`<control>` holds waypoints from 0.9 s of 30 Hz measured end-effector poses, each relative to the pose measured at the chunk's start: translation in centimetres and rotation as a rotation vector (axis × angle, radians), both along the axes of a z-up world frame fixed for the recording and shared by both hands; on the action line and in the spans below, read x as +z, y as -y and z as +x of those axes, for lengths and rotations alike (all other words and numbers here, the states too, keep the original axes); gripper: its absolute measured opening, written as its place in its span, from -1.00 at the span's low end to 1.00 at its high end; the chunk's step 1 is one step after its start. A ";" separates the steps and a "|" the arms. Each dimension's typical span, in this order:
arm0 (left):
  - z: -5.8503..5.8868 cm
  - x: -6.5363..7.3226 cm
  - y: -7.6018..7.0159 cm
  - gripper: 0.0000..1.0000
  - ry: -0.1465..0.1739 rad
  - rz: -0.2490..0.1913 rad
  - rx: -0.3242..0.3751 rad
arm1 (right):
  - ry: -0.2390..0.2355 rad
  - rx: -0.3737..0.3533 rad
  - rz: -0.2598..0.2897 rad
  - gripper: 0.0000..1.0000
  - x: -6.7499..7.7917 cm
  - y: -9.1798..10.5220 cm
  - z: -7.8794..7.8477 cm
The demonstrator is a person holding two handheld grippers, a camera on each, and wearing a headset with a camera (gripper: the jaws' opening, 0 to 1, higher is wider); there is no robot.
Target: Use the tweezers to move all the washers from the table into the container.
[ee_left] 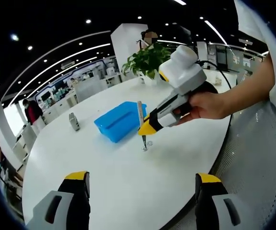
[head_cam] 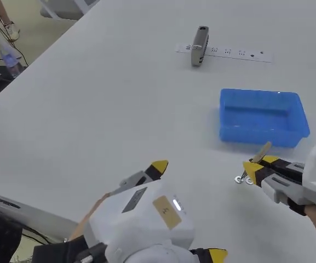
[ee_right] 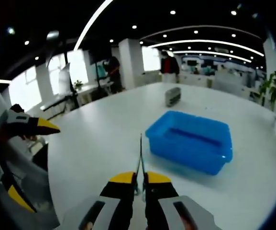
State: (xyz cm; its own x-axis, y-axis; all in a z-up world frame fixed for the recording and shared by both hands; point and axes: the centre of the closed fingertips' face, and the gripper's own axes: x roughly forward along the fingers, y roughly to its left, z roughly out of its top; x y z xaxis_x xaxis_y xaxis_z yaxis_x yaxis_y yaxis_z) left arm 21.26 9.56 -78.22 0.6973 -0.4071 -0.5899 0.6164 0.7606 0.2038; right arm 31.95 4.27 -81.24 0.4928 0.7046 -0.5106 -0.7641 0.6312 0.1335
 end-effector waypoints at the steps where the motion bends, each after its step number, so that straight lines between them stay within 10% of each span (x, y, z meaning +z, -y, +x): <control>1: 0.0 0.0 0.0 0.86 -0.001 0.002 0.000 | -0.004 -0.002 0.003 -0.91 0.0 0.0 0.0; 27: -0.1 -0.3 0.0 0.86 -0.009 0.011 -0.005 | 0.086 0.062 -0.047 -0.96 -0.5 -0.4 -0.4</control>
